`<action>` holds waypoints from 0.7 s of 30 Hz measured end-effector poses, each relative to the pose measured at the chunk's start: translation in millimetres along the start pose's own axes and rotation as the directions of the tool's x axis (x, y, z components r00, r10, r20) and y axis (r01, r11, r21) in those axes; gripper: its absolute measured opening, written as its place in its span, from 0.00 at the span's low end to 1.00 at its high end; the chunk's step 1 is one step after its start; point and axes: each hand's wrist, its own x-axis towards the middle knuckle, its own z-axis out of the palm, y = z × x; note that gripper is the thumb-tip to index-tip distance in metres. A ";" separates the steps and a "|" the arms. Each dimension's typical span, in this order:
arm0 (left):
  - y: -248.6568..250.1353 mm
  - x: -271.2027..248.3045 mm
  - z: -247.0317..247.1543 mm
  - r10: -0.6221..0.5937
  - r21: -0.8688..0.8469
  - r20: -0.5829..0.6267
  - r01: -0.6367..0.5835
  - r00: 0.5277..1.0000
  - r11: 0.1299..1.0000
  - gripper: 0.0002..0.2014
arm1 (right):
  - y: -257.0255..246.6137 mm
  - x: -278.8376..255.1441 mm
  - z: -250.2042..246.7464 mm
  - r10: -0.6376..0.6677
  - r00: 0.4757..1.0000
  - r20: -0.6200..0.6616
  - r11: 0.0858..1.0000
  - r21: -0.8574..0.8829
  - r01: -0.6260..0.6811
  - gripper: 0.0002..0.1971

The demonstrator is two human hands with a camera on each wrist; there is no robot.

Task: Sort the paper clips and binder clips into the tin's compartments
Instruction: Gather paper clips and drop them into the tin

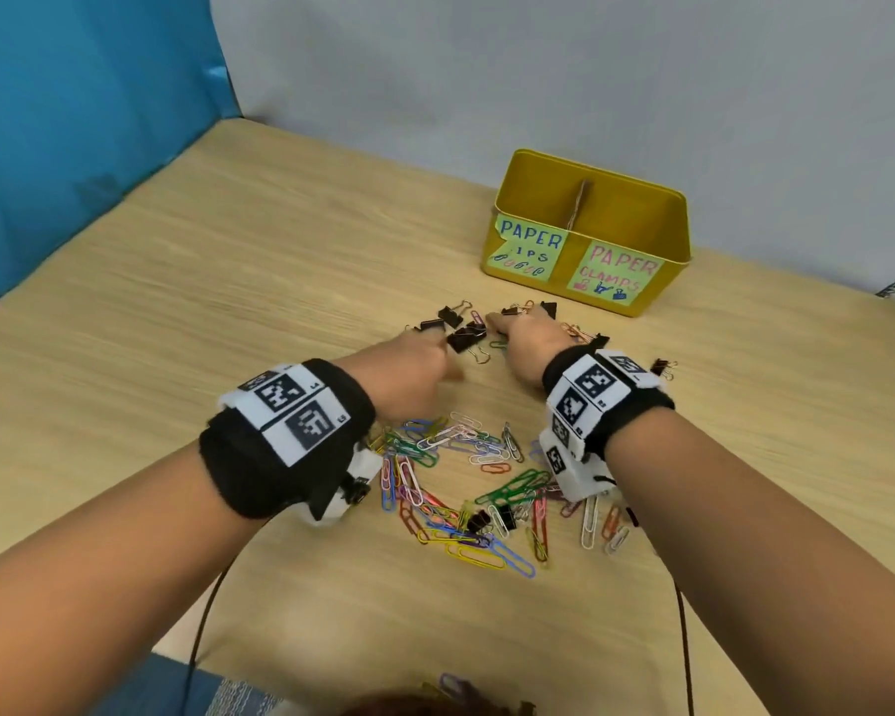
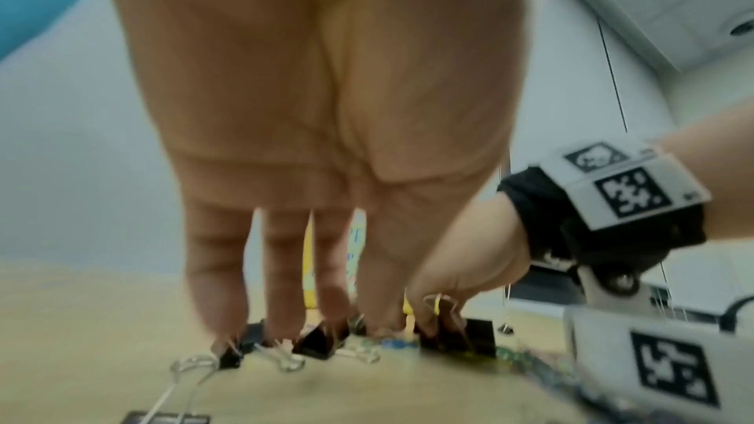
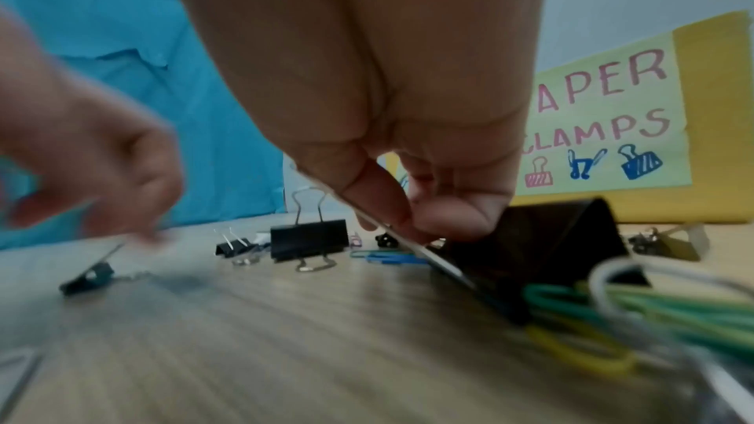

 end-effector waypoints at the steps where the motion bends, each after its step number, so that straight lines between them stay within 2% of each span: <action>1: 2.3 6.1 -0.9 -0.013 0.019 -0.066 0.014 0.998 1.000 0.29 | -0.7 1.9 0.7 0.005 1.000 0.018 0.999 -0.043 -0.004 0.31; 2: 3.9 12.1 -1.2 -0.030 0.059 -0.067 0.033 0.997 0.998 0.34 | -1.4 2.9 1.3 0.005 1.000 0.030 0.997 -0.075 -0.003 0.31; 3: 4.8 16.5 -1.9 -0.054 0.100 -0.012 0.055 0.998 0.993 0.37 | -1.6 3.3 1.9 0.001 0.999 0.036 0.995 -0.104 0.003 0.31; 5: 3.5 23.0 -3.6 -0.103 0.185 0.110 0.082 0.988 0.979 0.38 | 2.5 1.9 2.4 0.005 0.999 0.033 0.985 -0.171 0.001 0.31; 7: 0.6 24.1 -6.4 -0.120 0.248 0.132 0.084 0.984 0.965 0.39 | 11.2 -0.1 2.0 0.002 0.999 0.049 0.977 -0.214 0.008 0.34; 10: -6.3 20.7 -8.9 -0.162 0.267 0.099 0.131 0.982 0.955 0.40 | 24.0 -2.8 4.4 -0.049 0.997 0.065 0.988 -0.142 0.058 0.31; 12: -14.0 19.9 -9.4 -0.225 0.279 0.068 0.198 0.972 0.940 0.41 | 26.2 -3.6 5.9 -0.049 0.999 -0.020 0.998 -0.035 0.048 0.27; 15: -15.5 21.2 -12.0 -0.301 0.235 0.014 0.289 0.954 0.928 0.41 | 18.4 -3.3 12.0 -0.115 0.987 -0.112 0.993 -0.039 0.111 0.28; 17: -7.5 25.9 -16.9 -0.284 0.183 -0.051 0.289 0.957 0.940 0.39 | 11.5 1.0 17.2 -0.190 0.979 -0.075 0.980 -0.071 0.185 0.30; 19: 2.8 33.7 -23.7 -0.233 0.166 -0.095 0.246 0.968 0.955 0.37 | 6.6 4.0 20.4 -0.195 0.981 0.014 0.974 -0.112 0.195 0.32; 21: 9.8 43.2 -28.8 -0.205 0.202 -0.073 0.215 0.976 0.955 0.36 | 5.3 1.5 21.1 -0.188 0.978 0.092 0.967 -0.160 0.200 0.33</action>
